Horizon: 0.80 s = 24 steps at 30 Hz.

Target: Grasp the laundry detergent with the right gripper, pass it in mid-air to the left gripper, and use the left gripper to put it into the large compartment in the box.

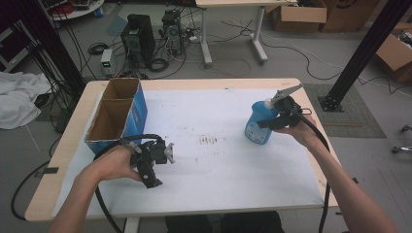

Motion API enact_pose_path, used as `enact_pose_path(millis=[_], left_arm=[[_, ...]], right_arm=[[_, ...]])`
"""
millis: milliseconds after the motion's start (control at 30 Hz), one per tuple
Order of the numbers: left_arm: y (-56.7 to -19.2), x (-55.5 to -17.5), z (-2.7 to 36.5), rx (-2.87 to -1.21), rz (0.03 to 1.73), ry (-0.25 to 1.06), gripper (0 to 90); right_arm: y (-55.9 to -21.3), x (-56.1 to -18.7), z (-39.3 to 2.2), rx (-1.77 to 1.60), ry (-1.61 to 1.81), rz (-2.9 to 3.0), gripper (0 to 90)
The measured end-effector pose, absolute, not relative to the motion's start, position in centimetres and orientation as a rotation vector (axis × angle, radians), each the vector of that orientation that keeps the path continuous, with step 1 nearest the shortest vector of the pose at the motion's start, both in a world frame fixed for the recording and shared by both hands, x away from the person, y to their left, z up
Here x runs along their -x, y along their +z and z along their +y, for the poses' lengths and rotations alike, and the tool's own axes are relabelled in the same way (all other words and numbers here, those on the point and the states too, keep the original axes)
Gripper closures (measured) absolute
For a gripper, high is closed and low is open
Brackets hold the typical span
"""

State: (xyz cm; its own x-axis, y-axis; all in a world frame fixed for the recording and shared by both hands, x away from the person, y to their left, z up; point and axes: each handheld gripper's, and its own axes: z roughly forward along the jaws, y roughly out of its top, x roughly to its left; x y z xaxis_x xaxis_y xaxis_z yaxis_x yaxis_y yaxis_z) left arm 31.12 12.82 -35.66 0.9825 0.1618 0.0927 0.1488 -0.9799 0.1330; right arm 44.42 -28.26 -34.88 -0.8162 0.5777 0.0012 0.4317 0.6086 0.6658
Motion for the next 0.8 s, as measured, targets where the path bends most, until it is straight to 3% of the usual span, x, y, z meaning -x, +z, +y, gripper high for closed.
enact_pose_path(millis=[800], left_arm=[[-35.52,-31.13,12.77,-2.999,0.24,0.152,15.6]], right_arm=[[-34.84,-44.09,-28.14,-0.743,0.984,2.608,45.7]])
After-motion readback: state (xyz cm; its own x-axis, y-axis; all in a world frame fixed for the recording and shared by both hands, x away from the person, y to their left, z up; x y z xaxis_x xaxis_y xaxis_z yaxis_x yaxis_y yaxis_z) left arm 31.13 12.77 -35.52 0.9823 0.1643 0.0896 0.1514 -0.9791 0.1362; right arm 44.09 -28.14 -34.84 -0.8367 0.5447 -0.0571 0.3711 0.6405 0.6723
